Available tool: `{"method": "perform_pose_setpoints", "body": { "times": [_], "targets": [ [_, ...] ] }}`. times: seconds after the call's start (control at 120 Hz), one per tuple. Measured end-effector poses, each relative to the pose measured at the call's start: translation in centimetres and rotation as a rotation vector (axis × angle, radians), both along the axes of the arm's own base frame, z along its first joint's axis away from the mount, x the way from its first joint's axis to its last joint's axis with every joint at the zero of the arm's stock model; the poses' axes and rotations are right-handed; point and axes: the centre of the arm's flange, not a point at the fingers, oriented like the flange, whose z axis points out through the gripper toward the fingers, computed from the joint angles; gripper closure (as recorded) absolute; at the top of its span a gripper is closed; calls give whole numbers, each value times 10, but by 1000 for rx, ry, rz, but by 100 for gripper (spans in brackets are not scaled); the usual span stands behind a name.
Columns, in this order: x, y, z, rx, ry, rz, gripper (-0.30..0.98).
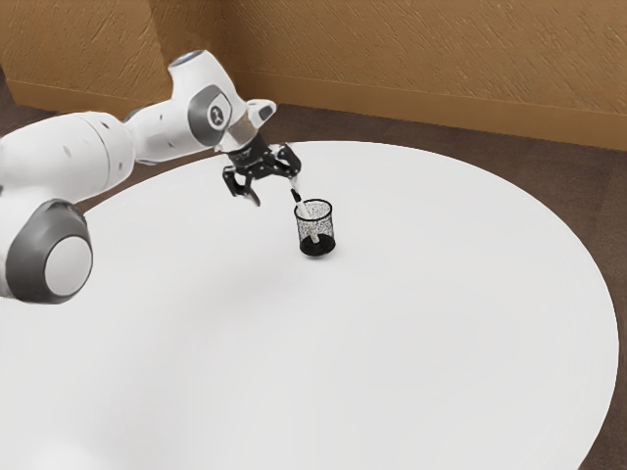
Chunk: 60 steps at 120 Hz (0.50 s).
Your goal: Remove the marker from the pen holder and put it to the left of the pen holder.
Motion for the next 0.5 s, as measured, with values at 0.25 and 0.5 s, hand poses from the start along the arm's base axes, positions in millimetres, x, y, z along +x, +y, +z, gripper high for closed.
{"method": "perform_pose_setpoints", "body": {
  "times": [0.25, 0.5],
  "targets": [
    [24, -3, -33, 109, -82, -5, 0],
    [37, -13, -41, 208, -212, -59, 0]
  ]
}}
